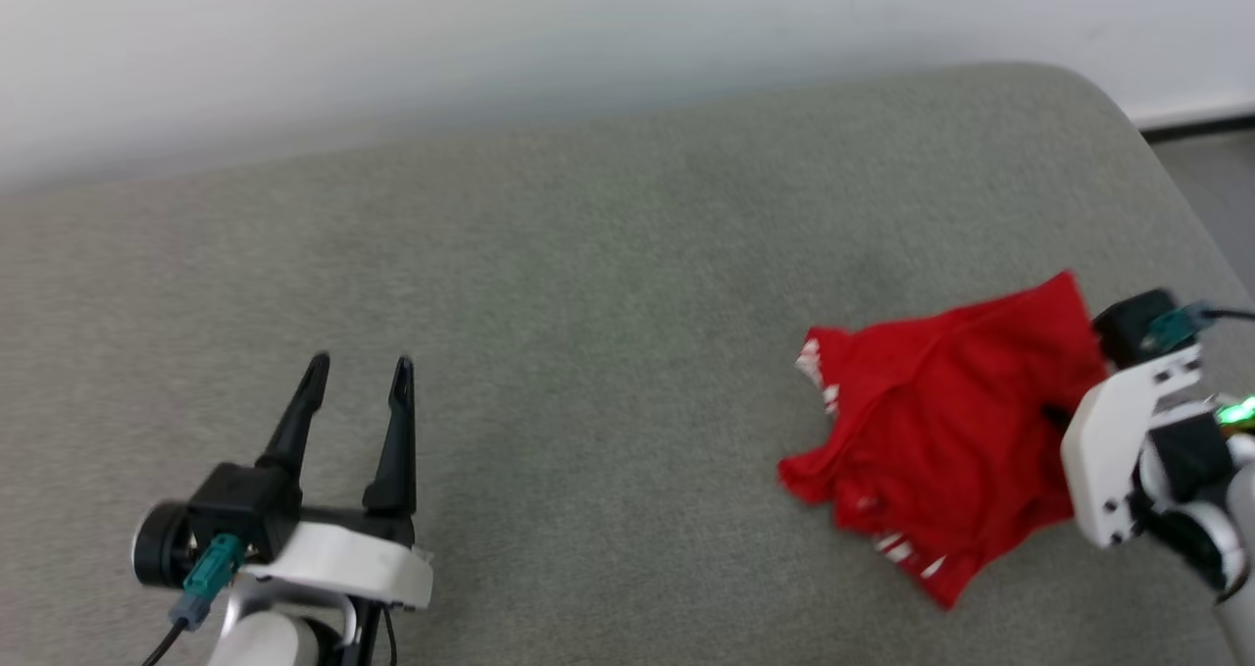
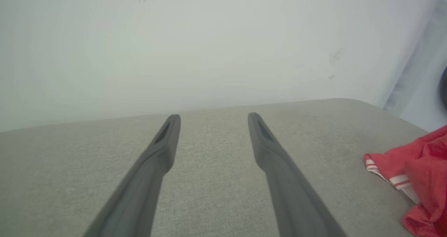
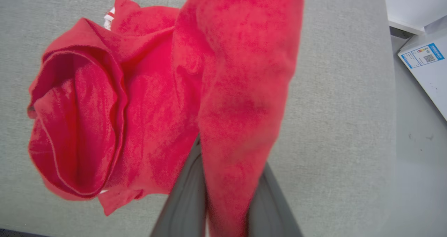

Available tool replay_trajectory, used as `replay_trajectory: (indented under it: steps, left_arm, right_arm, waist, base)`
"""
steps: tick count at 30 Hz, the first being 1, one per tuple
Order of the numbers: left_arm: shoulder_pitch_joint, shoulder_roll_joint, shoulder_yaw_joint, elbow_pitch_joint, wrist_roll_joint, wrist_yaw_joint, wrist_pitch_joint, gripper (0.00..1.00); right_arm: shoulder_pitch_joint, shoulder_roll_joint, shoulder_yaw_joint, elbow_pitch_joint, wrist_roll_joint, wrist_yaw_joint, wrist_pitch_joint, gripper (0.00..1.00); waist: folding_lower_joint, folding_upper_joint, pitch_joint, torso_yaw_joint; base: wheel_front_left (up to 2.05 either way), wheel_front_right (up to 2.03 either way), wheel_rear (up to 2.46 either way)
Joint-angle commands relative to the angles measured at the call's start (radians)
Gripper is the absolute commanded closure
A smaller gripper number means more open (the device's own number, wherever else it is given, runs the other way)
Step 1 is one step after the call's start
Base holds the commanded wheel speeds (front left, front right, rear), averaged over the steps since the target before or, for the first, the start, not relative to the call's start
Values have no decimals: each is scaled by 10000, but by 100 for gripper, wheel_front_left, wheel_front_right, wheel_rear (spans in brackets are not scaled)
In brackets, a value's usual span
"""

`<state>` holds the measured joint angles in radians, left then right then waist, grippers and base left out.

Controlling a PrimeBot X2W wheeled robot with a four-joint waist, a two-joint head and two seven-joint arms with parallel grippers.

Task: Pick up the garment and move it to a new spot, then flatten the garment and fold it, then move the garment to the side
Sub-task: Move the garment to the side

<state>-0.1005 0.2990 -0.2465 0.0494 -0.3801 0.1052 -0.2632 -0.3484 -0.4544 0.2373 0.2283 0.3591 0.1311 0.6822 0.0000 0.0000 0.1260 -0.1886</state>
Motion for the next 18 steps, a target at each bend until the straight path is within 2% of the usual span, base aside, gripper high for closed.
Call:
replay_trajectory:
  steps: [1,6,11,12,18]
  left_arm:
    - [-282,118,-10,-93,95,-73,-6,0]
    - [-1162,485,-126,-593,358,-320,204,0]
    - [-1985,807,-175,-1172,579,-493,504,0]
    - [-1985,807,-175,-1172,579,-493,504,0]
    - [-2632,1184,-137,-1666,701,-680,777,0]
  right_arm:
    - [-385,-87,-150,67,-172,-8,-204,100]
    - [-1181,-174,-1256,665,-745,-8,-993,100]
    - [-1978,-161,-2859,1530,-1492,-8,-1920,100]
    - [-1978,-161,-2859,1530,-1492,-8,-1920,100]
    - [-2651,393,-4400,2385,-2367,-8,-3096,100]
  waist:
    - [0,0,967,-796]
    - [0,0,2211,-1106]
    - [0,0,3438,-1024]
    - [0,0,3438,-1024]
    - [0,0,4490,-896]
  base:
    - [0,0,0]
    - [0,0,0]
    - [0,0,0]
    - [0,0,0]
    - [0,0,0]
